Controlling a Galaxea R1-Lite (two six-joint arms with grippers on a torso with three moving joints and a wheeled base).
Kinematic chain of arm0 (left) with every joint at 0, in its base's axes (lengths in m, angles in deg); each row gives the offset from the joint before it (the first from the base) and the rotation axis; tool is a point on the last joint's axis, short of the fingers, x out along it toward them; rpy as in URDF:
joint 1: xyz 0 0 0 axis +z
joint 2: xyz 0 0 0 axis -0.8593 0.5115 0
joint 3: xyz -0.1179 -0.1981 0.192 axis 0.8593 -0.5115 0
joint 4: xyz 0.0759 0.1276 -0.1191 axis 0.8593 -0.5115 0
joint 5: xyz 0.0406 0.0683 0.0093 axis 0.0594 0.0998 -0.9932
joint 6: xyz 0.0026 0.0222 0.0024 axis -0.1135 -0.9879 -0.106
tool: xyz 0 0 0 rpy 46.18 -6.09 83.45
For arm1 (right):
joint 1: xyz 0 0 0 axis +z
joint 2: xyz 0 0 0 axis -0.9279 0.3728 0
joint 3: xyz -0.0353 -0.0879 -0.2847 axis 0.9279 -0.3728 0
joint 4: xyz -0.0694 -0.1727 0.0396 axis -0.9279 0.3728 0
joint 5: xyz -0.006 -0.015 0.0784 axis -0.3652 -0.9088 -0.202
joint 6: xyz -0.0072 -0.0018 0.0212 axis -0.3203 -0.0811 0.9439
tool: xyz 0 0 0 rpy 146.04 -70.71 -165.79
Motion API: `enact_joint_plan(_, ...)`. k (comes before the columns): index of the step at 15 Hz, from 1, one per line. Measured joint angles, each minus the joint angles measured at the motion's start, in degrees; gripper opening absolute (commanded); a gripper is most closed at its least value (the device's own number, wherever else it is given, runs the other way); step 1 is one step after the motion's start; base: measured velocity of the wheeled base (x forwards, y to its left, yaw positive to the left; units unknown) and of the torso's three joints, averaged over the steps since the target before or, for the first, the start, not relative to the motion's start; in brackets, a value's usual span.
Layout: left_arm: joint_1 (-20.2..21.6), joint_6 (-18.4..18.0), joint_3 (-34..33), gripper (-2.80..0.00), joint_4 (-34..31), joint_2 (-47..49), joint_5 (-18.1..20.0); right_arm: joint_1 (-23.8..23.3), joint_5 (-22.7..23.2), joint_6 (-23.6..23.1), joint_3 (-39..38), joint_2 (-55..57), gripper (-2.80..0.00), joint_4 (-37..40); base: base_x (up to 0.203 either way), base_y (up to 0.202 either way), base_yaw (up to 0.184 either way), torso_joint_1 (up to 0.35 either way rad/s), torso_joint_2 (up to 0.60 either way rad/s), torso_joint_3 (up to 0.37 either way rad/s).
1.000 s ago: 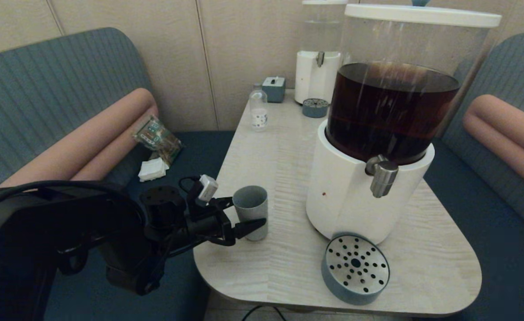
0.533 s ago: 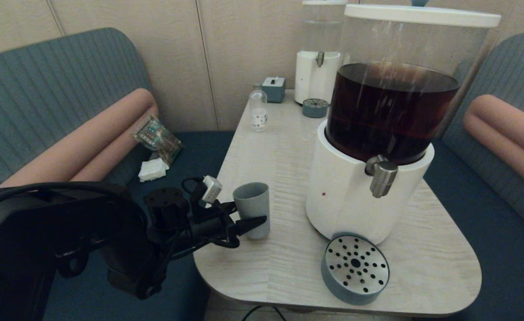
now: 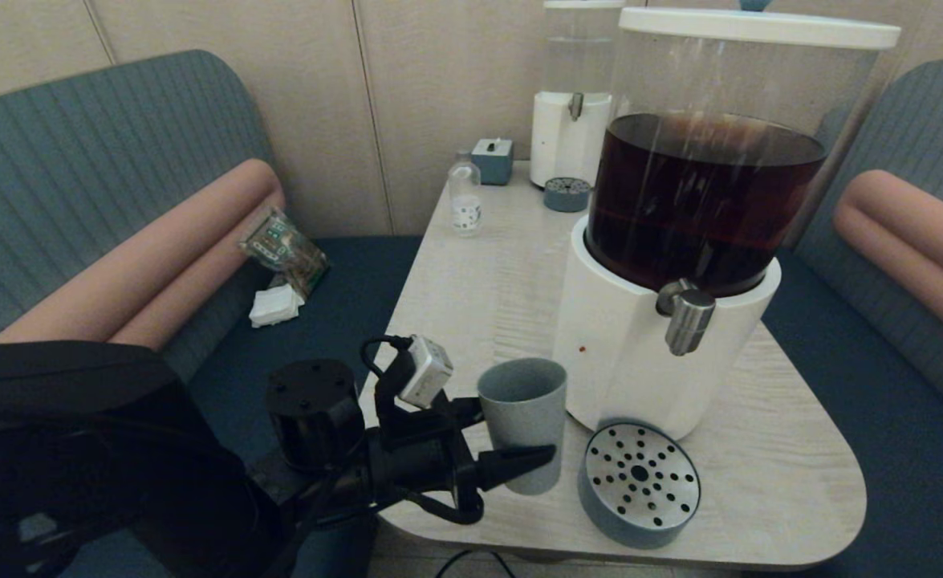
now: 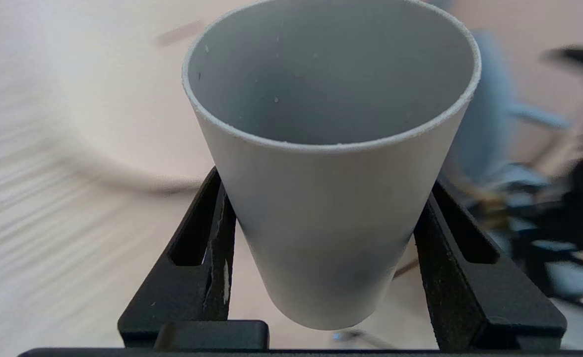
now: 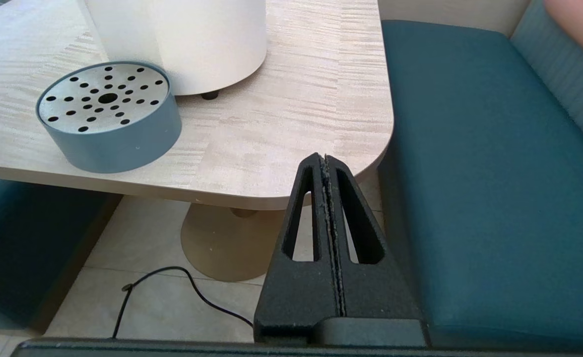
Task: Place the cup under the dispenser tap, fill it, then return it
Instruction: Place it under the water dispenser
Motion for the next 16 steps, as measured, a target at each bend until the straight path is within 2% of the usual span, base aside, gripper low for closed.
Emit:
enact_joint_plan(2,-4.9,0.9,0.6,-2.8,0.0,-2.0,-1.8,0.0,0.0,0.0,0.0,0.0,-2.8,0.0,0.0,0.0,0.0,0.0,0.0,0.0)
enact_joint_plan(4,-6.5,1.1,3.2,-2.8,0.0,-1.5,-2.3,0.0,0.0,0.0,0.0,0.0,-2.8,0.0,0.0,0.0,0.0,0.0,0.0,0.0)
enact_joint_plan(8,-6.9,1.2,8.0,-2.8,0.0,2.9,-4.0,0.0,0.0,0.0,0.0,0.0,-2.8,0.0,0.0,0.0,0.0,0.0,0.0,0.0)
enact_joint_plan(16,-7.0,1.1,16.4,-2.8,0.0,12.2,-4.2,0.0,0.0,0.0,0.0,0.0,-2.8,0.0,0.0,0.0,0.0,0.0,0.0,0.0)
